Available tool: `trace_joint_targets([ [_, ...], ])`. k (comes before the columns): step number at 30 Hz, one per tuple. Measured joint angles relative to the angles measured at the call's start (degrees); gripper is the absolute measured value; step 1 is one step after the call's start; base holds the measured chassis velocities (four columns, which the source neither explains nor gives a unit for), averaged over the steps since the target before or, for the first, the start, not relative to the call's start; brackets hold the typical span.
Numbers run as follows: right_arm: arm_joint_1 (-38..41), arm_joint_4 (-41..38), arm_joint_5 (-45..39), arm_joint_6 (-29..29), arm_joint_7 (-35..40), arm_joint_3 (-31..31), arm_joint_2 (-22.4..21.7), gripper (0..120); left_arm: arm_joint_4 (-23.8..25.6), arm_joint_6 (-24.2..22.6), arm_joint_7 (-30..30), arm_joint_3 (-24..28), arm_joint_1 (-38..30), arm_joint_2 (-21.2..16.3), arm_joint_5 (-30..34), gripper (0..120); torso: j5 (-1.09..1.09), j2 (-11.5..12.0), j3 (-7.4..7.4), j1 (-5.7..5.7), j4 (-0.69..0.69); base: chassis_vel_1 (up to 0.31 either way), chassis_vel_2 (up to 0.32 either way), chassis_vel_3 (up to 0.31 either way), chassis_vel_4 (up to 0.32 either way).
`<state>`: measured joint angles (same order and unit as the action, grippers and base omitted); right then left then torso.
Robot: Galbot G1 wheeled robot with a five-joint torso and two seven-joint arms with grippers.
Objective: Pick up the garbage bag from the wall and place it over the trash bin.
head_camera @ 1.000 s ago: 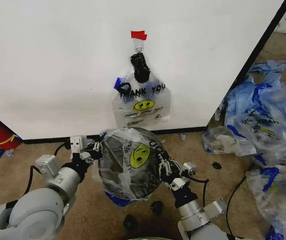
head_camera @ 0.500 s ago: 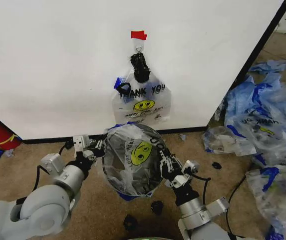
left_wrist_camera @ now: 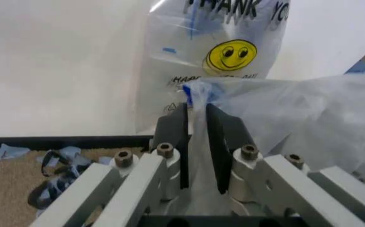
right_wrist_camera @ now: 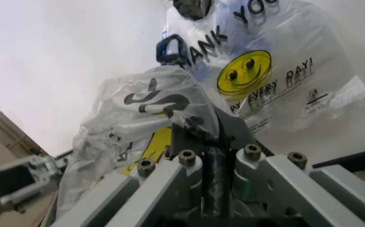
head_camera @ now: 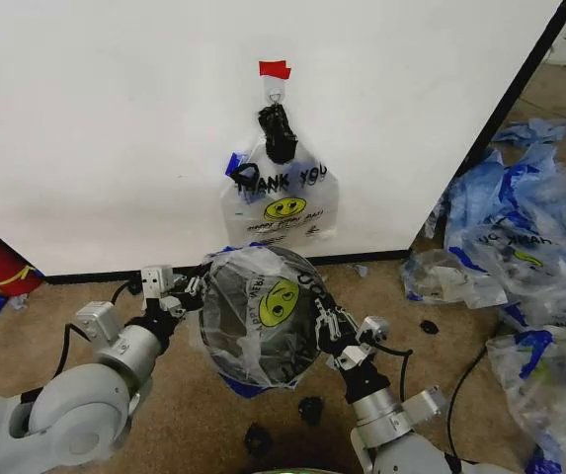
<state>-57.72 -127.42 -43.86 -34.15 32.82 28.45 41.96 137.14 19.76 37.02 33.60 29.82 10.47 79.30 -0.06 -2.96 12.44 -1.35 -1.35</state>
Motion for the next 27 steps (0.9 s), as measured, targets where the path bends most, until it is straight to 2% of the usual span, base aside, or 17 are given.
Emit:
trace_joint_targets([
  [16, -0.8, -0.6, -0.6, -1.6, -1.8, 0.2, -0.2, 1, 0.4, 0.1, -0.1, -0.1, 0.0, -1.3, -0.1, 16, 0.00, 0.0, 0.00, 0.00, 0.00, 0.000, 0.000, 0.000, 0.000],
  [27, -1.1, -3.3, -3.7, -3.2, -4.7, -0.1, -1.3, 1, -1.4, 1.2, -2.3, 0.1, 0.3, -3.4, -0.4, 15, -0.02, 0.0, 0.00, 0.00, -0.01, 0.000, 0.000, 0.000, 0.000],
])
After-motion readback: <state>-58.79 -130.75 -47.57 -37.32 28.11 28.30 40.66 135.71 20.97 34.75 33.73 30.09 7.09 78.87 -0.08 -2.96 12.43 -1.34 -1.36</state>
